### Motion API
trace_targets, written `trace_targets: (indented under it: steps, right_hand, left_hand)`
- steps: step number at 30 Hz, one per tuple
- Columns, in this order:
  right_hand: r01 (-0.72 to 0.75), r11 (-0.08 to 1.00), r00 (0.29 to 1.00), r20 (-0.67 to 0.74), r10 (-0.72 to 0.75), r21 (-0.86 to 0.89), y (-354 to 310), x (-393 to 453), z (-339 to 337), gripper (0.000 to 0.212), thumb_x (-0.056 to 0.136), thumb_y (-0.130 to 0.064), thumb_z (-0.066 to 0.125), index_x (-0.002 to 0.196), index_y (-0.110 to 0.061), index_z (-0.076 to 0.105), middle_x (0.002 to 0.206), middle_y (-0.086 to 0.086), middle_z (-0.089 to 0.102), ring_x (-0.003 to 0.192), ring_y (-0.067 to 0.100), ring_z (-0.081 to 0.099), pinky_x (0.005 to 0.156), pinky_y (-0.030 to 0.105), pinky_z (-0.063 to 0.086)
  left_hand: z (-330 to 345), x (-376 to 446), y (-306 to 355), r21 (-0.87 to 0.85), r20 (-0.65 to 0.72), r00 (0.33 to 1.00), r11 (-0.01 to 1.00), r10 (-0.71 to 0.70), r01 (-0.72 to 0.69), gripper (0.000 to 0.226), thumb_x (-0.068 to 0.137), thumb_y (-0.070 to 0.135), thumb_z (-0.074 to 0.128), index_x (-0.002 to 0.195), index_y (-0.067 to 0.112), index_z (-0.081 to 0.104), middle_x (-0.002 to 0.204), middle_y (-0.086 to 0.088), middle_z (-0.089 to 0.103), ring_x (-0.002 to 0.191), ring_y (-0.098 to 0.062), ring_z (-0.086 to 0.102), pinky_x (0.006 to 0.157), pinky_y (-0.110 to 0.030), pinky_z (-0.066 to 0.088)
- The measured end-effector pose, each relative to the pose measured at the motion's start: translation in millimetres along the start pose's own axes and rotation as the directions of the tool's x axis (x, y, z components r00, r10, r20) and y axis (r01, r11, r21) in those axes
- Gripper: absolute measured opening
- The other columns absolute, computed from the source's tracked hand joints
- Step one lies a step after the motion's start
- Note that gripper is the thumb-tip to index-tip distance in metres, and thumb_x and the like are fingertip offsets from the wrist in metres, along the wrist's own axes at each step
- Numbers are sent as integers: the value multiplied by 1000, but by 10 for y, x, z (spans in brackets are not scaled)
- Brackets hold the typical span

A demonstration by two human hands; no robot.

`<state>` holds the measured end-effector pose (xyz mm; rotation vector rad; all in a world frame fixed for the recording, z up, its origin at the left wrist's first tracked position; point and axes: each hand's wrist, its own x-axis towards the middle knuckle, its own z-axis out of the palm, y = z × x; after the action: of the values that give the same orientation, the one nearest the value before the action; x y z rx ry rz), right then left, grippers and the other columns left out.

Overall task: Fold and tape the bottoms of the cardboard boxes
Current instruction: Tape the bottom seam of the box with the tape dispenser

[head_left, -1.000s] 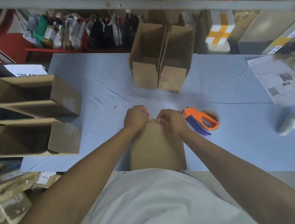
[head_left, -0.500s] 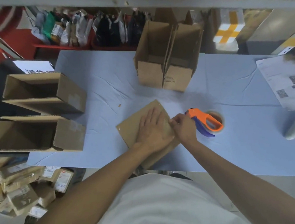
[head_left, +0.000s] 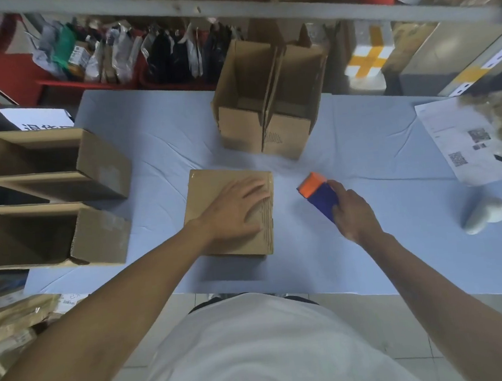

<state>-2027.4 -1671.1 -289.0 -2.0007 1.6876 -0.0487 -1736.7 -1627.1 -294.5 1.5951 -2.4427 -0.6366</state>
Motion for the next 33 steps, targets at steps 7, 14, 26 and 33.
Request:
trace_targets:
  steps: [7,14,26,33]
  right_hand:
    - [189,982,969,159,-188,8,-196,-136,-276,48,75,-51,76,106,-29,48,90,-8,56,75,14,57,60,22,41]
    - [277,960,947,158,-278,29,-312,-104,-373,50,74,-39,80,113,-26,52,95,-7,58,78,8,56,61,15,37]
    - [314,941,928,169,-333,129,-336,19,-340,61,70,-37,85,120,-27,51,103,-12,60,86,7,59,66,10,39]
    - [314,933,930,142,-340,177,-321,63,-350,61,70,-34,86,121,-26,52,104,-10,61,86,5,58,67,10,40]
  left_hand:
    - [-213,254,280,-311,-29,970,925,-239,219,21,90,11,57,100,3,73,115,-12,66,113,-25,56,94,-27,38]
    - [-328,448,492,-846,418,837,184,-352,500,21,102,17,49,111,3,61,96,-7,68,90,-17,68,85,-29,55]
    - [-235,464,516,-835,539,752,-123,-379,536,13,97,7,55,93,11,67,83,-4,67,82,-16,61,80,-29,49]
    - [-222,431,497,-855,519,743,-258,-422,450,9,97,13,59,89,14,63,86,-5,69,84,-18,67,80,-30,52]
